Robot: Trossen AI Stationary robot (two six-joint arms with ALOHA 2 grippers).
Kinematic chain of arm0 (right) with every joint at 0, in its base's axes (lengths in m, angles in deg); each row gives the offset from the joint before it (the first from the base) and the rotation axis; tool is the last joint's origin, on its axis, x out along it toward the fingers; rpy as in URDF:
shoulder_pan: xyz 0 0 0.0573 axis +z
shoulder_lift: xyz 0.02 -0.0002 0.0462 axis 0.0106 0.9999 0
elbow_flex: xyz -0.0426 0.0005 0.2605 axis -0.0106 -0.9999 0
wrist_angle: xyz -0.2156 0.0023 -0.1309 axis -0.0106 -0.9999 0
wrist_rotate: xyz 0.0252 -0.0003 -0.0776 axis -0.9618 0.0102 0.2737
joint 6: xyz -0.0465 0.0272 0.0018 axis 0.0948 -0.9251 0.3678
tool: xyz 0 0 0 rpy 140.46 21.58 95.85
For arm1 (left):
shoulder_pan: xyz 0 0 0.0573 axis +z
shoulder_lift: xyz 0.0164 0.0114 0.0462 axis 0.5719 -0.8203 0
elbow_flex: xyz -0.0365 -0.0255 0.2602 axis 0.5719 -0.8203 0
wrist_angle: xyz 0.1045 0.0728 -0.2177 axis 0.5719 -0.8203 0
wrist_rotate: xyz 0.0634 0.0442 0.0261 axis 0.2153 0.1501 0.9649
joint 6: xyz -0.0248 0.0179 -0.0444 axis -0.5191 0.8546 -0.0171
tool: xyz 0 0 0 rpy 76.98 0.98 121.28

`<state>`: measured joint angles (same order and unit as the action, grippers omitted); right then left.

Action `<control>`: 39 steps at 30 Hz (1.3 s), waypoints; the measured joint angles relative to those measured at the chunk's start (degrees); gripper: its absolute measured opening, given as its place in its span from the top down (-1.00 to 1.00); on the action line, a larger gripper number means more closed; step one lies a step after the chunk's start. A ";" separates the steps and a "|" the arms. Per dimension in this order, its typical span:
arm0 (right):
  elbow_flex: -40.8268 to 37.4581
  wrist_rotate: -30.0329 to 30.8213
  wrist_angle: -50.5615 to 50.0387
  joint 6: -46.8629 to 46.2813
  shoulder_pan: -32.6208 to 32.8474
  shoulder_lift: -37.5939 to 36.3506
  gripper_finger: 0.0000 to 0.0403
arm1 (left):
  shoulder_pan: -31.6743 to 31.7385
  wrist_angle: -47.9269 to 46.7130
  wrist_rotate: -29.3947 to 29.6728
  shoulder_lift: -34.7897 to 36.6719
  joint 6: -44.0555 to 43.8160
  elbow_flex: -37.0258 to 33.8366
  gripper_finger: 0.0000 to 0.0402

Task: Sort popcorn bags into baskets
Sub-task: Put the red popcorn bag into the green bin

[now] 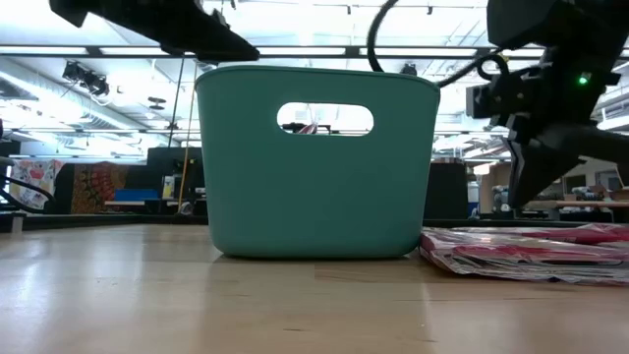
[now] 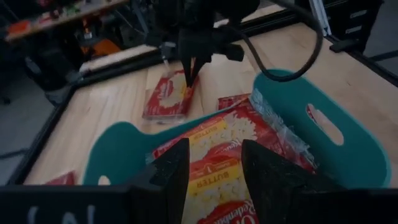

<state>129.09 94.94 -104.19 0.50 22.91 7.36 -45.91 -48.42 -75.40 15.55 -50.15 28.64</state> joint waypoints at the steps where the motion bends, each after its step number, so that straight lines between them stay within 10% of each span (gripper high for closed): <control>1: 0.36 0.04 -0.15 -0.48 0.00 0.00 0.99 | 0.23 -0.13 0.16 -1.13 -0.77 0.78 0.25; 32: 11.80 0.11 -10.98 -3.82 0.84 -0.11 0.99 | 2.78 -4.46 0.46 -14.53 -0.50 10.79 0.10; 39: 5.44 -1.38 -5.39 -9.57 0.70 -0.11 0.63 | 2.13 -4.36 0.48 -14.47 -0.47 10.79 0.10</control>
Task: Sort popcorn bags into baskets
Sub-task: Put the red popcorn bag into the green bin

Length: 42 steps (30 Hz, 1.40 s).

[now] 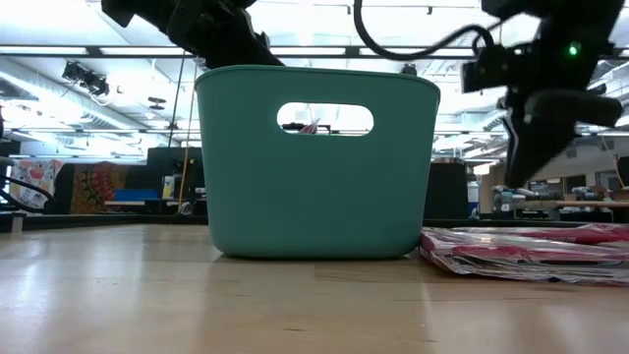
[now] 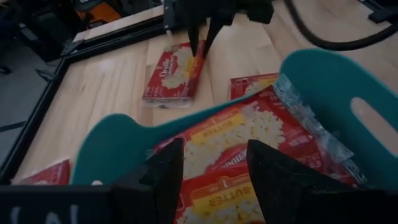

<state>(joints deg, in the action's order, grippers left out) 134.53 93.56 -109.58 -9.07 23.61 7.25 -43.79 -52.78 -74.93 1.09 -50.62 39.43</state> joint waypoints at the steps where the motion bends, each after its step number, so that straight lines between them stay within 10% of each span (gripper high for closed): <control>1: -1.19 -0.57 2.10 -0.08 0.02 0.00 0.56 | -0.19 -0.18 -0.04 0.00 0.00 0.02 0.10; 12: -9.59 1.41 8.54 -1.69 0.00 0.02 -0.07 | -0.38 -3.34 -0.02 0.02 0.11 0.01 0.10; 24: -15.61 4.42 14.09 -1.22 -1.90 -0.20 -0.22 | -0.40 -6.93 0.42 0.07 0.11 0.00 0.10; 42: -15.52 3.08 13.87 3.82 -1.86 0.24 0.95 | -1.66 -9.33 0.42 0.11 0.02 0.00 0.10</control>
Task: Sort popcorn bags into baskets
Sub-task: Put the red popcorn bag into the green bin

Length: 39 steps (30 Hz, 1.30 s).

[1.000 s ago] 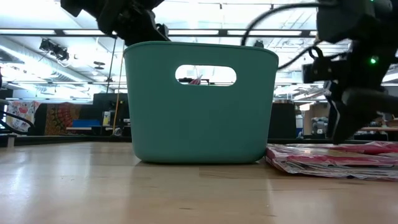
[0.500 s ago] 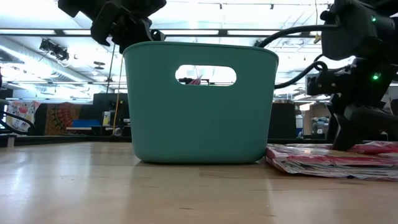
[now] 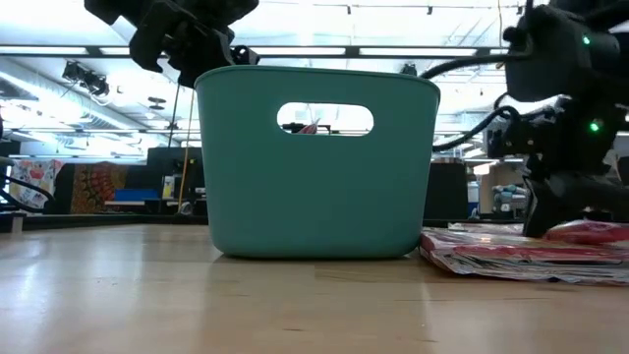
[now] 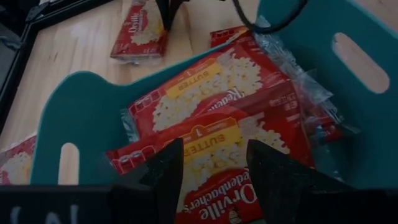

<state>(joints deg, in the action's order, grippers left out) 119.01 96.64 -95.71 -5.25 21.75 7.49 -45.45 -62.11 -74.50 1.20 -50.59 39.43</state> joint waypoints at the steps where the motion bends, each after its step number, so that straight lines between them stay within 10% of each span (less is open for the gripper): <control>1: 1.19 0.04 -1.55 0.05 0.01 0.00 0.95 | 0.02 0.00 0.02 0.00 -0.01 0.00 0.10; 30: 16.03 1.94 -22.31 -4.60 3.21 -0.39 0.98 | 3.54 25.13 -1.21 -6.92 5.20 0.08 0.10; 39: 10.19 -0.25 -17.34 -10.81 2.81 -0.42 0.41 | 3.81 24.54 -2.02 -7.54 5.99 0.39 0.10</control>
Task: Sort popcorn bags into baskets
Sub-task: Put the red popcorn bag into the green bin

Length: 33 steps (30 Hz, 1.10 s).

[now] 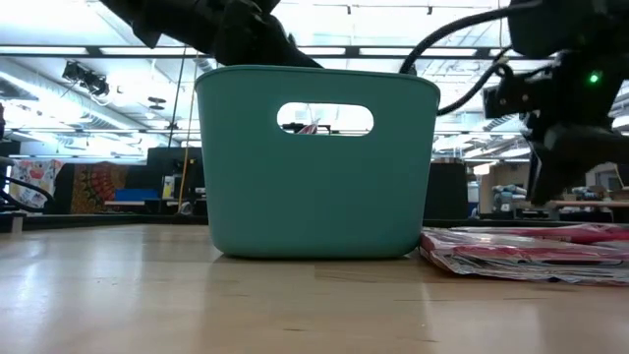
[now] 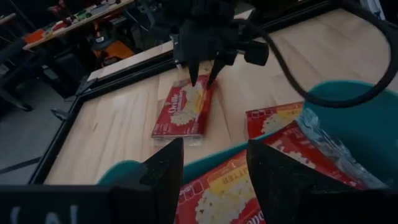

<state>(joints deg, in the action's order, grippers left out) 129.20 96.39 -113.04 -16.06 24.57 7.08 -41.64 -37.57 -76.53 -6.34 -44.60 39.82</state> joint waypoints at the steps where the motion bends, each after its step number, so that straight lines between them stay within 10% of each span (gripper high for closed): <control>1: -0.61 -1.14 1.18 0.10 -0.41 0.00 0.34 | -0.27 -0.17 0.02 0.00 0.00 0.00 0.10; 13: -1.57 -13.67 -8.75 2.32 1.32 -1.55 -0.22 | -2.22 -6.68 0.04 0.00 0.17 -0.01 0.10; 33: -2.24 -3.58 -12.21 5.20 14.48 12.84 -0.22 | -4.42 -10.25 1.14 0.02 0.07 -0.02 0.10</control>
<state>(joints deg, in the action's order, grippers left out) 126.97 92.82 -125.25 -10.86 39.05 19.92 -46.06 -47.82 -75.38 -6.32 -44.54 39.80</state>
